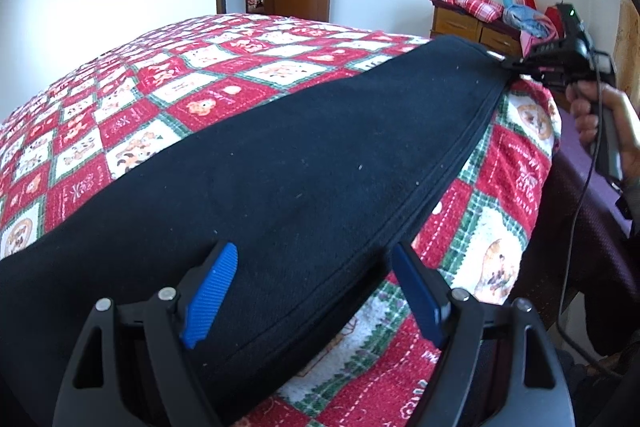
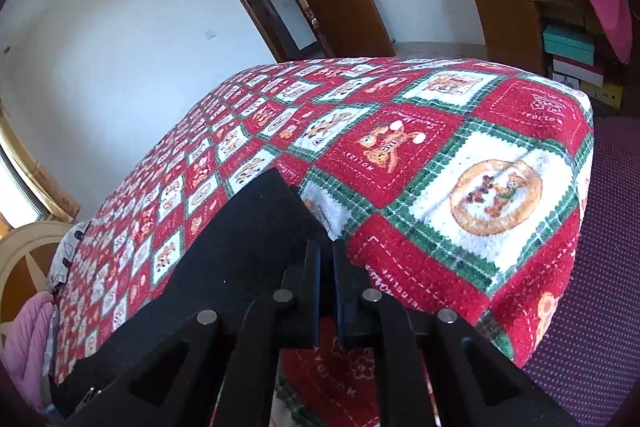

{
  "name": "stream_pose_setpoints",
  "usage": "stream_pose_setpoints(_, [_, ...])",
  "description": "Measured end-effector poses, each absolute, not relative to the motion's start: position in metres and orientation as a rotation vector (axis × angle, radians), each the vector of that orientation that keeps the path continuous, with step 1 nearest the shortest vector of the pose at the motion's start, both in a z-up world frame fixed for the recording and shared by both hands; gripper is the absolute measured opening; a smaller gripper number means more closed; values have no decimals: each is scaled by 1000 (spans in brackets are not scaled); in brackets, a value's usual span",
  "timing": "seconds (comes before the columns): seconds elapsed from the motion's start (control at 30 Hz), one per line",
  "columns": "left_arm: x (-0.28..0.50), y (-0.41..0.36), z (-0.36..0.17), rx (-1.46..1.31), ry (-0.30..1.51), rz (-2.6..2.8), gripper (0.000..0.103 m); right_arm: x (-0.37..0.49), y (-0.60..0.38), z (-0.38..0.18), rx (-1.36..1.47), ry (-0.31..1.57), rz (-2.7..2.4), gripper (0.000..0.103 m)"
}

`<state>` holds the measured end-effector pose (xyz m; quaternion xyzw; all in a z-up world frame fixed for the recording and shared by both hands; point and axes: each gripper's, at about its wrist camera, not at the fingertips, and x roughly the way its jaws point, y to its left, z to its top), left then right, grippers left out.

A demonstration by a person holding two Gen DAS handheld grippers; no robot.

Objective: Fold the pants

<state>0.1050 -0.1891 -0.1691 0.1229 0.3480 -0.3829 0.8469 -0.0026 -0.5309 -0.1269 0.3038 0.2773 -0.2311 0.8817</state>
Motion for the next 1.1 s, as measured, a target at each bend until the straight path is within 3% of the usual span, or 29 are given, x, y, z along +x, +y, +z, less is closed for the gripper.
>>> stream_pose_setpoints(0.1, [102, -178, -159, 234, 710, -793, 82, -2, -531, -130, 627, 585, -493, 8])
stream_pose_setpoints(0.13, [102, -173, -155, 229, 699, -781, 82, -3, -529, -127, 606, 583, -497, 12])
stream_pose_setpoints(0.2, [103, -160, -150, 229, 681, -743, 83, -6, -522, -116, 553, 571, -560, 29])
stream_pose_setpoints(0.27, [104, -150, -148, 238, 678, -709, 83, -10, -513, -104, 507, 540, -583, 32])
stream_pose_setpoints(0.43, [108, -118, -154, 199, 701, -633, 83, 15, -444, -89, 409, 555, -353, 32])
stream_pose_setpoints(0.7, [104, -116, -175, 216, 721, -612, 82, 76, -299, -127, 115, 773, 36, 33])
stream_pose_setpoints(1.1, [92, -100, -165, 255, 681, -600, 83, 84, -214, -158, -95, 875, 252, 32])
